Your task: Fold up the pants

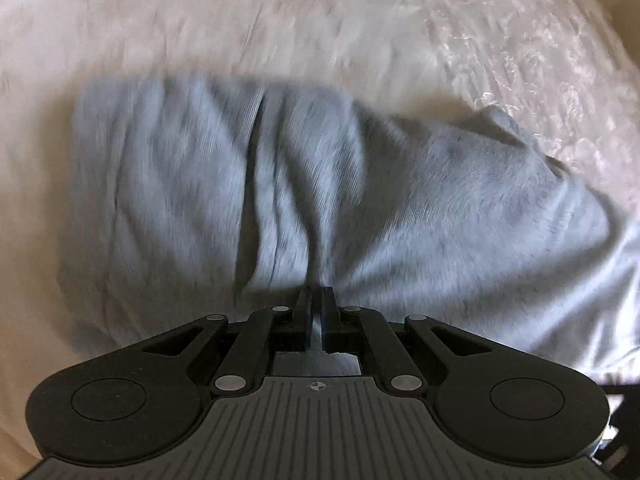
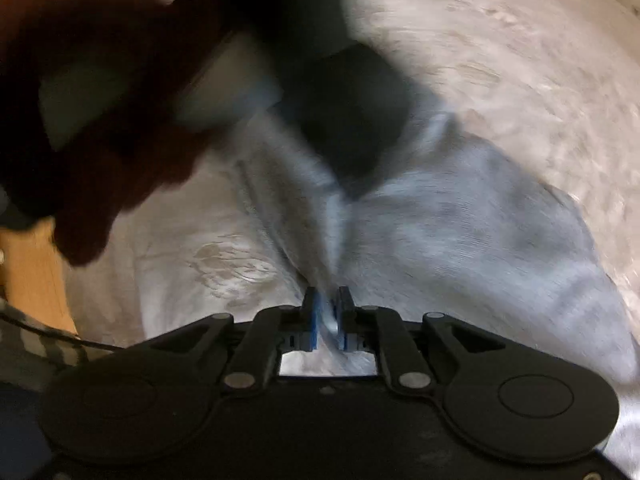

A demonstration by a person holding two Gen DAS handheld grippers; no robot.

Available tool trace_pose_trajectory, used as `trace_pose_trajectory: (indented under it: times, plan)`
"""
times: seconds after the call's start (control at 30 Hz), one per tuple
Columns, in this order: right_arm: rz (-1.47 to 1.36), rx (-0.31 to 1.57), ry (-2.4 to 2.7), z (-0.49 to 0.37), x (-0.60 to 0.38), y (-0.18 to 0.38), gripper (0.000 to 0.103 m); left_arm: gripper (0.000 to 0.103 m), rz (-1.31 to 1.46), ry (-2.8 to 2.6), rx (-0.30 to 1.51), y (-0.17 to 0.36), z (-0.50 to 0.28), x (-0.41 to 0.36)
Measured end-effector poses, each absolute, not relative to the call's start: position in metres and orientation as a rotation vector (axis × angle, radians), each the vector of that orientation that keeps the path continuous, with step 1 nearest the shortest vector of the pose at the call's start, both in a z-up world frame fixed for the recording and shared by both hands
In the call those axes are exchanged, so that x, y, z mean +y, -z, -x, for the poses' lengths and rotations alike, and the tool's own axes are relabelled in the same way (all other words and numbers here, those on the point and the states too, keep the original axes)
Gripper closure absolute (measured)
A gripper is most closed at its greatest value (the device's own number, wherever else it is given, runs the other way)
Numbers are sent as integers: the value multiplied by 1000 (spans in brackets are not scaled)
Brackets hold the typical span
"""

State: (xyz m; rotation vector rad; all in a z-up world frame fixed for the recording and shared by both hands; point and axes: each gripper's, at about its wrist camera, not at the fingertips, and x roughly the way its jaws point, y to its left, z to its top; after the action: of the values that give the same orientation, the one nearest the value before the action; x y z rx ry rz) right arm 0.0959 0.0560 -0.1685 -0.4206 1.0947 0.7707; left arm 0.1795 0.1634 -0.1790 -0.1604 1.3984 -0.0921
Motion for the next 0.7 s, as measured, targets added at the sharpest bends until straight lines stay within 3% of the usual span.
trace_pose_trajectory:
  times: [0.1,0.17,0.27,0.43,0.7]
  plan:
    - [318,1096,-706,-113,20,148,86,99,252,98,1410,182,-167,179]
    - [233,1082,-626,-135,-8,135,68,99,255,98,1423,182,-164,180]
    - [133,1057,-514,-179,-37,127,56,99,202,100,1424,181,-162,173]
    - [48,1079,-429,-254,-61,146,46,99,122,91,1428,181,-168,158]
    - [-59,1227,-541,-309,-57,187,48,99,137,88,1435,186,-173,153]
